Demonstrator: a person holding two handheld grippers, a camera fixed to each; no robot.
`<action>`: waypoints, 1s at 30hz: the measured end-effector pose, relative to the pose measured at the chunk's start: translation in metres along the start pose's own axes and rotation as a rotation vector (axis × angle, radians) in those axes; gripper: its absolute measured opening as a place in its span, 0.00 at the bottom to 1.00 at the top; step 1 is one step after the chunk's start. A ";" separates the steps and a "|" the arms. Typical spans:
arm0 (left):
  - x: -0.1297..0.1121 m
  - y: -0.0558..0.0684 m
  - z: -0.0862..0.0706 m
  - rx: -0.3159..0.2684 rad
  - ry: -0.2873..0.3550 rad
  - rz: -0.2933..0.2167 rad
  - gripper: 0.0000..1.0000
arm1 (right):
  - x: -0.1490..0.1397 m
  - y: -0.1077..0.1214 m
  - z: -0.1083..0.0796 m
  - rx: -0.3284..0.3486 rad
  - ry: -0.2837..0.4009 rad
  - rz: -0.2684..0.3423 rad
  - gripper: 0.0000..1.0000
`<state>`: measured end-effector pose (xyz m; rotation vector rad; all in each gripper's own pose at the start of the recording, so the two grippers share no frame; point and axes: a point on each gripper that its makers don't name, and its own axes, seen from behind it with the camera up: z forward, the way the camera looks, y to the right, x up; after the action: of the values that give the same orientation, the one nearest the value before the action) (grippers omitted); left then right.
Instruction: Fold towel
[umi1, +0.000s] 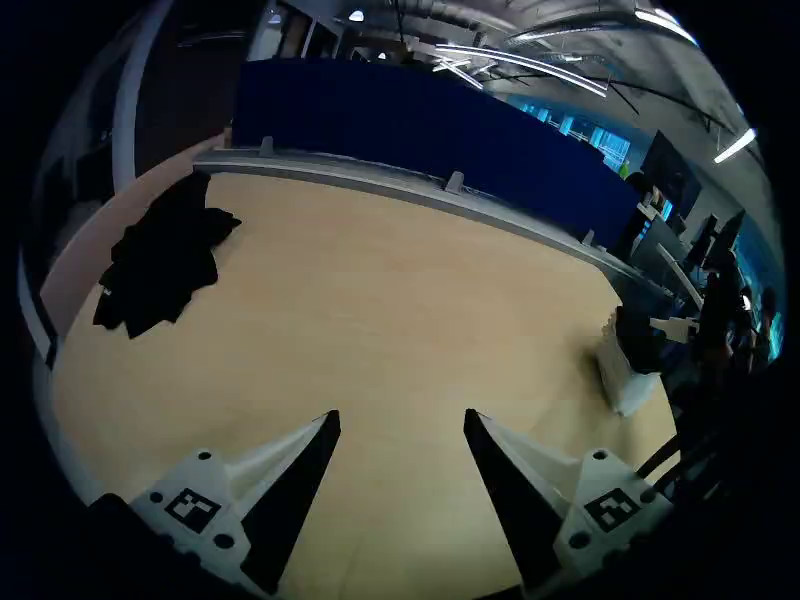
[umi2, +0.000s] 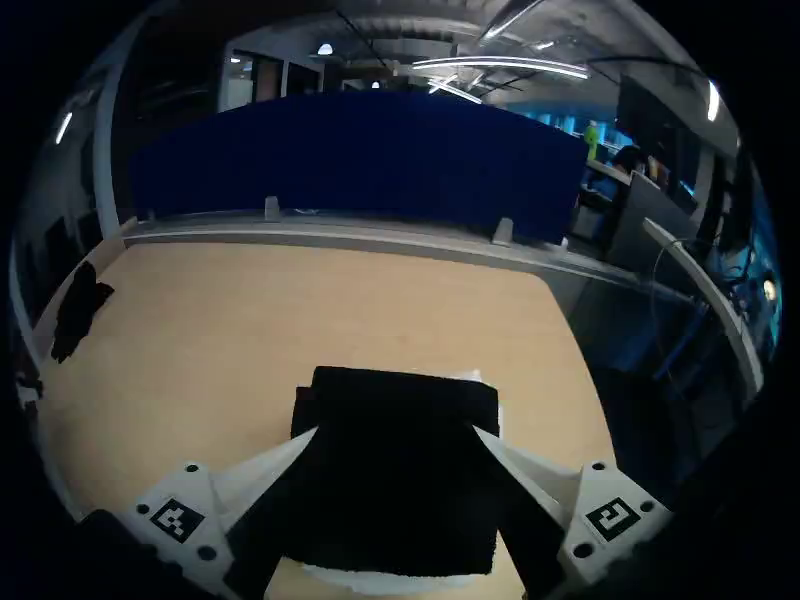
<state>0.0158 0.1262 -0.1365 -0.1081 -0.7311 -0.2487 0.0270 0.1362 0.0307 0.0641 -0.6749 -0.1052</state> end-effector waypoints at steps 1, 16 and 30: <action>0.000 0.000 0.000 -0.001 0.000 0.001 0.91 | -0.002 -0.001 -0.002 0.000 0.000 0.002 1.00; 0.006 -0.002 -0.004 -0.012 0.017 0.009 0.92 | 0.022 -0.014 -0.043 -0.015 0.169 0.073 1.00; 0.023 -0.002 -0.008 -0.028 0.069 0.027 0.92 | 0.078 -0.047 -0.108 -0.055 0.470 0.093 1.00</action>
<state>0.0367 0.1183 -0.1267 -0.1357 -0.6572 -0.2356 0.1514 0.0835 -0.0094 0.0037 -0.2042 -0.0167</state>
